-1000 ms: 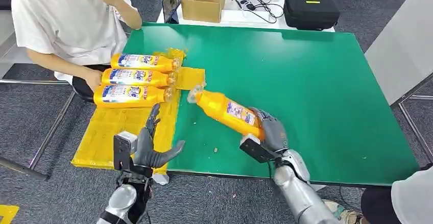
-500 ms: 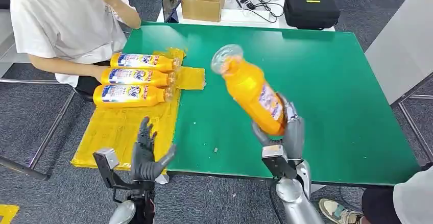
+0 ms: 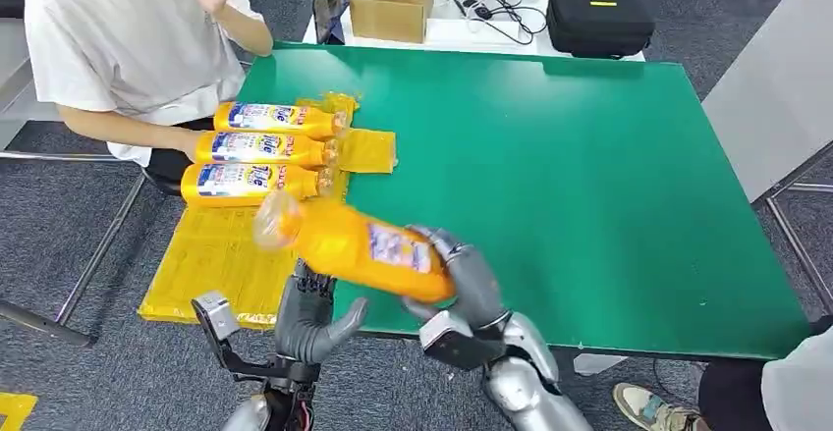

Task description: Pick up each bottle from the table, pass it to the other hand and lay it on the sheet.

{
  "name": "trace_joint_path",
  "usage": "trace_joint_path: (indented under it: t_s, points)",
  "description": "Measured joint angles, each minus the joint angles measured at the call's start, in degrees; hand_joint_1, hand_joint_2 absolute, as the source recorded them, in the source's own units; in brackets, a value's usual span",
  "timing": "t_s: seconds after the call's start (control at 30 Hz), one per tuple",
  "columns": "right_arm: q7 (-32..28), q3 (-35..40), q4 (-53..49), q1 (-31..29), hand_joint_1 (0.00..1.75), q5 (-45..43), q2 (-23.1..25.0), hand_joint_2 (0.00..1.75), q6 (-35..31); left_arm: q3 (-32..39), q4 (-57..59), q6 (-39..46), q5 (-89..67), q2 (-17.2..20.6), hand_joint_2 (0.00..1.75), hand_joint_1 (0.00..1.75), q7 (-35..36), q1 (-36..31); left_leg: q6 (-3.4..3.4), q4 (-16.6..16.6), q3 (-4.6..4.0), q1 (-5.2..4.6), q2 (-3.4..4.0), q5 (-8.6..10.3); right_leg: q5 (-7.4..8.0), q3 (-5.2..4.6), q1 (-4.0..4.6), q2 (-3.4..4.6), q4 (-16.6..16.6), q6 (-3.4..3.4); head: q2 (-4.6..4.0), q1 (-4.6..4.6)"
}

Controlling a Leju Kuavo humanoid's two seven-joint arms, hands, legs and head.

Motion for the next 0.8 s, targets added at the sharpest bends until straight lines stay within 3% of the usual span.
trace_joint_path:
  t_s: [0.3,0.73,0.77,0.8]
  points:
    - [1.0,5.8,12.4,-2.9,1.75,0.9,2.6,1.75,-0.1,-0.1,-4.0,0.5,-2.3,-0.1,1.75,0.0,-0.3,0.3,0.0,0.0,0.0,0.0,0.01,0.0,0.0,-0.03,0.0,0.01,0.0,0.0,0.0,0.02]
    - [0.6,7.5,15.3,-4.3,1.75,0.1,4.0,1.75,0.5,0.2,-3.1,-0.7,-1.9,-0.1,1.75,0.0,2.8,-1.2,0.0,0.0,0.0,0.0,0.0,0.0,0.0,-0.03,0.0,0.0,0.0,0.0,0.0,-0.02]
    - [0.6,7.4,15.3,-4.2,1.75,-0.3,4.0,1.75,0.5,0.2,-2.8,-1.1,-1.8,-0.1,1.75,0.1,3.0,-1.3,0.0,0.0,0.0,0.0,0.0,0.0,0.0,-0.03,0.0,0.0,0.0,0.0,0.0,0.04]
    - [0.5,7.4,15.3,-4.2,1.75,-0.5,4.0,1.75,0.5,0.2,-2.3,-1.2,-1.8,-0.1,1.75,0.91,3.1,-1.6,0.0,0.0,0.0,0.0,0.0,0.0,0.0,-0.03,0.0,0.0,0.0,0.0,0.0,0.0]
